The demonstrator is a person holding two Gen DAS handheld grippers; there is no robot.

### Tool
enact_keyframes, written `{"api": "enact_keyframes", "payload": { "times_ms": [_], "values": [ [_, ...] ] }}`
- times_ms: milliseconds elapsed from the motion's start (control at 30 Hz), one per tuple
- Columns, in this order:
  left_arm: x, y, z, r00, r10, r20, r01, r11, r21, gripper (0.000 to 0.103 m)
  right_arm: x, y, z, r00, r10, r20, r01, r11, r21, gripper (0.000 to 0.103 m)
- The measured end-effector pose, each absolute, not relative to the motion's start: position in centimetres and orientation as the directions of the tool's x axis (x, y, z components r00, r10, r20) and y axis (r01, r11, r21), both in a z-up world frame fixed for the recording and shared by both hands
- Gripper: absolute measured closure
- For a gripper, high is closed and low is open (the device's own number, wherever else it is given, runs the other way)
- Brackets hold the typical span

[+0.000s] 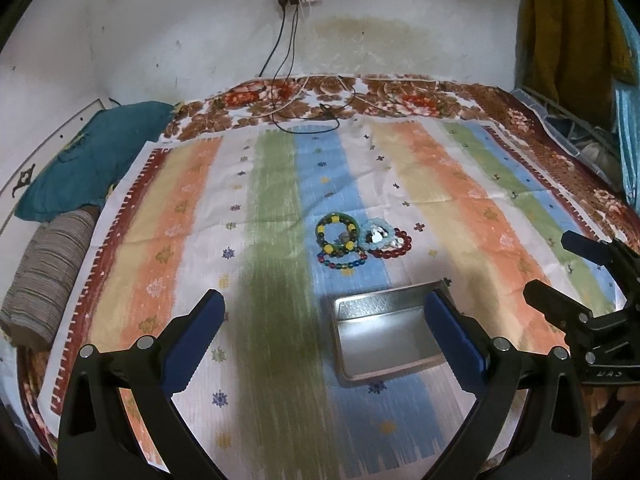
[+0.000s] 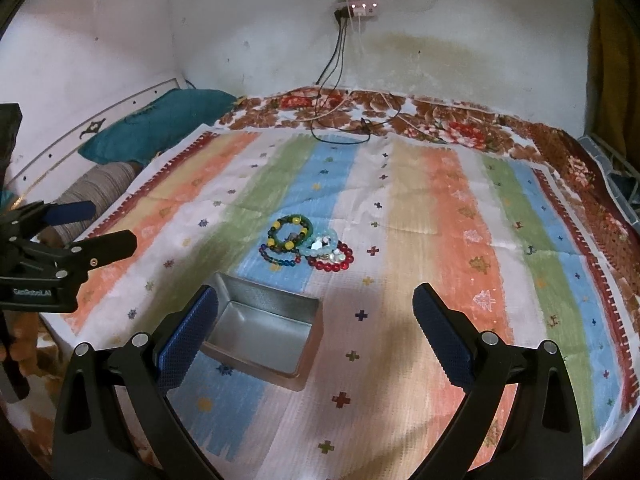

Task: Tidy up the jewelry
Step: 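Move both tools toward the bracelet pile beside the silver tin, then lower the left tool over the yellow-and-black bead bracelet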

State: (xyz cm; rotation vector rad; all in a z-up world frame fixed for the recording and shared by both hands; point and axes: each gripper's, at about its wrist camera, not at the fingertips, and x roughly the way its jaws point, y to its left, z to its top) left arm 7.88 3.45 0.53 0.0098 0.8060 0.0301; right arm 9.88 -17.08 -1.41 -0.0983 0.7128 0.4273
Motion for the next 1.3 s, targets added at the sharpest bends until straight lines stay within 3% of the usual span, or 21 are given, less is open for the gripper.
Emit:
{"api": "enact_keyframes", "payload": {
  "times_ms": [1300],
  "values": [
    [18.6,6.6,-3.1,0.568,0.016,-0.823,-0.121,0.991,-0.064,0.006,20.0,-14.4,-4.6,0.556,0.321,-0.767,-0.387,0.916,0.103,0.004]
  ]
}}
